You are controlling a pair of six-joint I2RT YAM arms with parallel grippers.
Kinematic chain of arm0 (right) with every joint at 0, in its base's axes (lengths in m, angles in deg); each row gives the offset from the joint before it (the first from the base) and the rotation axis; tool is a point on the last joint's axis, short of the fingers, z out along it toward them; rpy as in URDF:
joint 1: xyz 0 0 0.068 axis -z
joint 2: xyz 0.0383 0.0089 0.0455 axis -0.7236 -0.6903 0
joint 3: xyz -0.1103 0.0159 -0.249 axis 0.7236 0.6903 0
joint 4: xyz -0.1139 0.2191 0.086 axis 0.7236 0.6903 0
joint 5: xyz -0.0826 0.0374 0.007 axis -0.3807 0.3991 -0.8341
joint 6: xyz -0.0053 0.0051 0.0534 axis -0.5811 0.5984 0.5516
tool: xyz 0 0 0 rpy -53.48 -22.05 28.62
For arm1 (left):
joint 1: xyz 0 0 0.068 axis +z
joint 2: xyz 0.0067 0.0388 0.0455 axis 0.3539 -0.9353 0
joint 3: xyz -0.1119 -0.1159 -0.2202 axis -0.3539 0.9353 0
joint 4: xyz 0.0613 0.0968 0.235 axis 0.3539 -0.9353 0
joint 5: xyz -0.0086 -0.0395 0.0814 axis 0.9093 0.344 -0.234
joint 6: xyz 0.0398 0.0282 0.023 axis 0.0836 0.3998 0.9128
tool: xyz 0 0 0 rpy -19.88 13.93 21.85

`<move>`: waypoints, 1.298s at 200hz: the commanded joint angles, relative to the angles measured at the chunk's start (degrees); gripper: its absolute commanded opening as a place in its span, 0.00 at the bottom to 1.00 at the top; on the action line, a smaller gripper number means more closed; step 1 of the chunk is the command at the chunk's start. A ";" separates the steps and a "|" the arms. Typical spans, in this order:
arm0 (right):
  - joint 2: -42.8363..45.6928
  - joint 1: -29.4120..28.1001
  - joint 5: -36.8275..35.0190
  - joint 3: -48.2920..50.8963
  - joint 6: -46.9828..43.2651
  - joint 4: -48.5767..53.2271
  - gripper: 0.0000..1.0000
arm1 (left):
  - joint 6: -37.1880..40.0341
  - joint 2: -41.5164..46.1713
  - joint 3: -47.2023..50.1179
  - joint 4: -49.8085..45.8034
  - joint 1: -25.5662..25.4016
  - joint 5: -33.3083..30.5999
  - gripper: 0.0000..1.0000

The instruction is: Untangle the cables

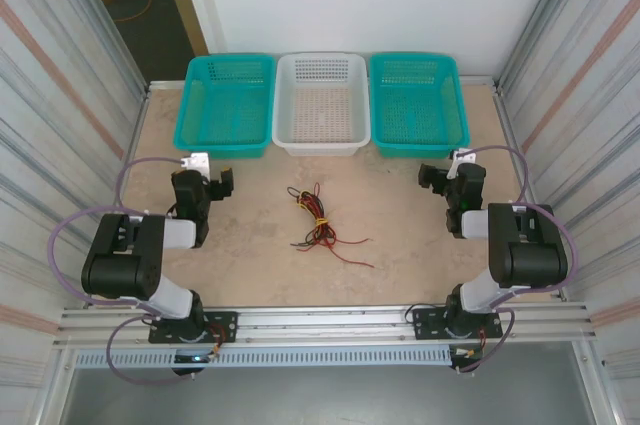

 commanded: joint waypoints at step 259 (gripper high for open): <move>26.35 -10.75 -19.64 -3.03 6.53 31.02 0.99 | -4.09 20.88 -7.20 -27.43 -8.70 -18.09 0.98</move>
